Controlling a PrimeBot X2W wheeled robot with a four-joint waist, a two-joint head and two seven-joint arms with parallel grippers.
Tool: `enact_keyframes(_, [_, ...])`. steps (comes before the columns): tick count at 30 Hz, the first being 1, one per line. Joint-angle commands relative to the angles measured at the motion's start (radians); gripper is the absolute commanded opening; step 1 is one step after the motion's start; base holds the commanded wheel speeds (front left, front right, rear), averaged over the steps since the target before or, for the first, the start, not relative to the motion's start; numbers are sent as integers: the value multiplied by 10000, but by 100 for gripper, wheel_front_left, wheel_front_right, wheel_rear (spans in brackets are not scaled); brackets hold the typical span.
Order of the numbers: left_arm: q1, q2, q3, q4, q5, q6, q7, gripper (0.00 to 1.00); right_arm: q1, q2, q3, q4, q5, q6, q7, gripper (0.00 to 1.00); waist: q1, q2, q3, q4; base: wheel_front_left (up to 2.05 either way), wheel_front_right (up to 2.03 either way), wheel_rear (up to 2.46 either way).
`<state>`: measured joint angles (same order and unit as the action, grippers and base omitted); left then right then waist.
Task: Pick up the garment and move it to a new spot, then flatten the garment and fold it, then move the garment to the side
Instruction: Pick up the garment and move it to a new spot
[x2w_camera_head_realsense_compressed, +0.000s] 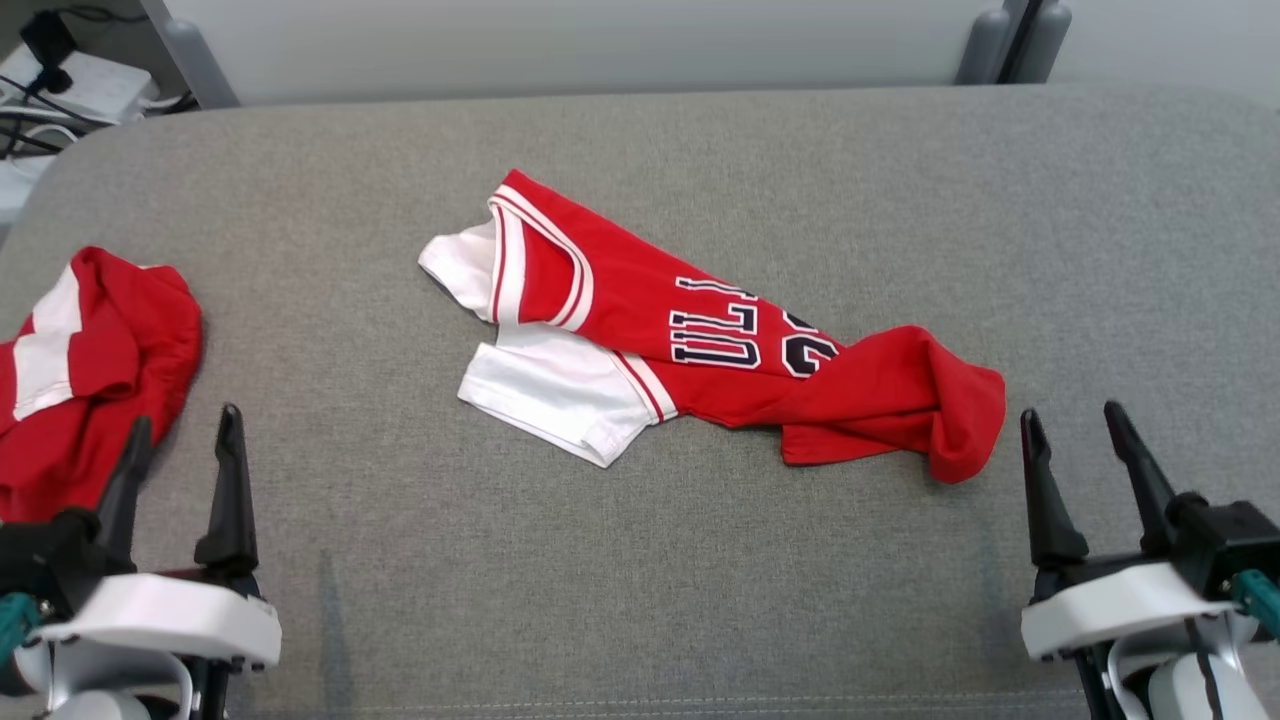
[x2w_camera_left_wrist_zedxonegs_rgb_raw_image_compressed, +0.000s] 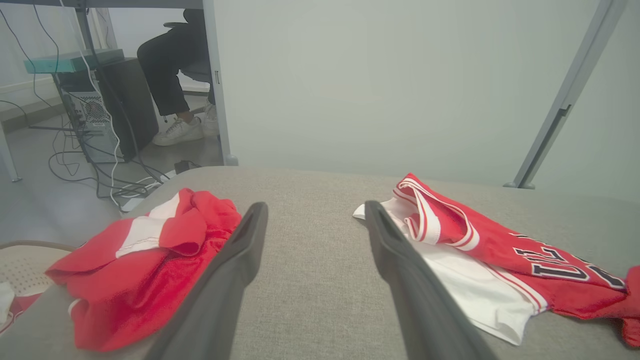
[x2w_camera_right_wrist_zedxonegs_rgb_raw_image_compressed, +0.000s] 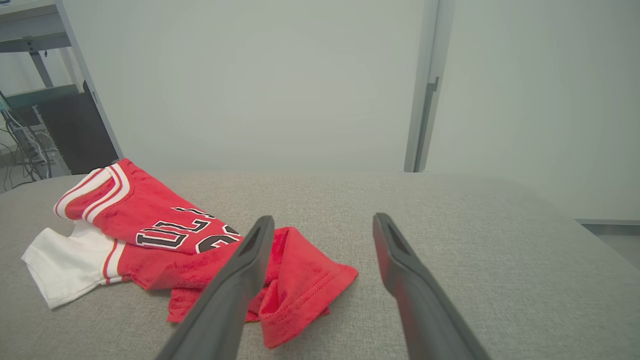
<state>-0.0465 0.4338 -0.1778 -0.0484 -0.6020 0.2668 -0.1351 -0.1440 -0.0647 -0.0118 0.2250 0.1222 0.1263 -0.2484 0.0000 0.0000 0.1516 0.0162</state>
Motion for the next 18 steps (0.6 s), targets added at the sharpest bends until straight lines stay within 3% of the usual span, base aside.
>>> enact_keyframes(1, [-93, 299, 356, -172, -47, -103, -177, 100, 109, -62, 282, -143, 83, 44, -128, 100, 0, 0, -268, 56, 0, 0, 0])
enact_keyframes(18, [1059, 248, 13, -365, 38, -271, -611, 100, 1273, 6, 390, -476, 250, 44, 325, 100, 0, 0, -1239, -74, 0, 0, 0])
